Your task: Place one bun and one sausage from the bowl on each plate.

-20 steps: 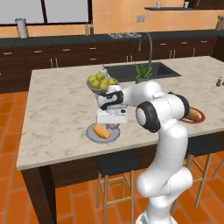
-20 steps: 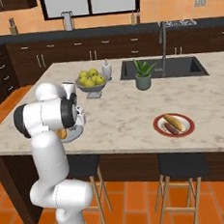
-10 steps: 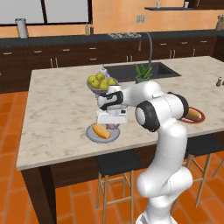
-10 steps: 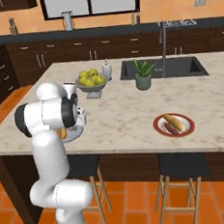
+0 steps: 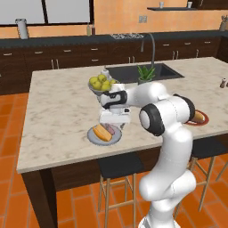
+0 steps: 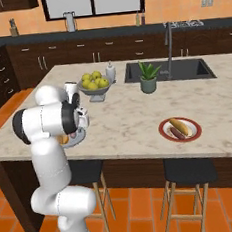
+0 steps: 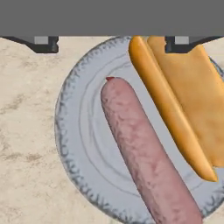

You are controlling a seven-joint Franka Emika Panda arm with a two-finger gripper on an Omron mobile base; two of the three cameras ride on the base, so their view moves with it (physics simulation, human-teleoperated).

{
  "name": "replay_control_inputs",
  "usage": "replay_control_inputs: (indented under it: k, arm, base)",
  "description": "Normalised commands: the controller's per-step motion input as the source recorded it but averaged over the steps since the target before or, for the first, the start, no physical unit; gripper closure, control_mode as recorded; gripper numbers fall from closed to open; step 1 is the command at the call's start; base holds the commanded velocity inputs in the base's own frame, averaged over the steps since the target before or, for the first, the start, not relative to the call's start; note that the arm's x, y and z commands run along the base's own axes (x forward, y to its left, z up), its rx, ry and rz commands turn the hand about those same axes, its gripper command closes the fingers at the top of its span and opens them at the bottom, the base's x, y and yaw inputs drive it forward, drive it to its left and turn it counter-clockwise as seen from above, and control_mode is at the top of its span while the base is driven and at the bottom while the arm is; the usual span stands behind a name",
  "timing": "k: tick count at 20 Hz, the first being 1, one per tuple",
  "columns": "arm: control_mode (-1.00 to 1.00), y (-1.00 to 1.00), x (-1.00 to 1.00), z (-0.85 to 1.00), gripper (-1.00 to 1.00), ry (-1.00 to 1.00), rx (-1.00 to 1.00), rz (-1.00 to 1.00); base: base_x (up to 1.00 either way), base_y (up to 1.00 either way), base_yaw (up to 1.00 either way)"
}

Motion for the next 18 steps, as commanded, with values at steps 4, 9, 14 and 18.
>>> replay_control_inputs:
  k: [4, 9, 14, 18]
  arm:
    - [-1.0, -0.3, -0.83, 0.66, -1.0, -0.21, 0.07, 0.0]
    - [-1.0, -0.33, -0.99, 0.39, -1.0, -0.16, 0.03, 0.0]
    - [-1.0, -0.33, -0.98, 0.25, -1.0, -0.12, 0.0, 0.0]
    - [-1.0, -0.27, -0.67, 0.6, -1.0, -0.04, 0.0, 0.0]
  base:
    - [0.0, 0.0, 0.0]
    - [0.0, 0.0, 0.0]
    - [0.0, 0.0, 0.0]
    - [0.0, 0.0, 0.0]
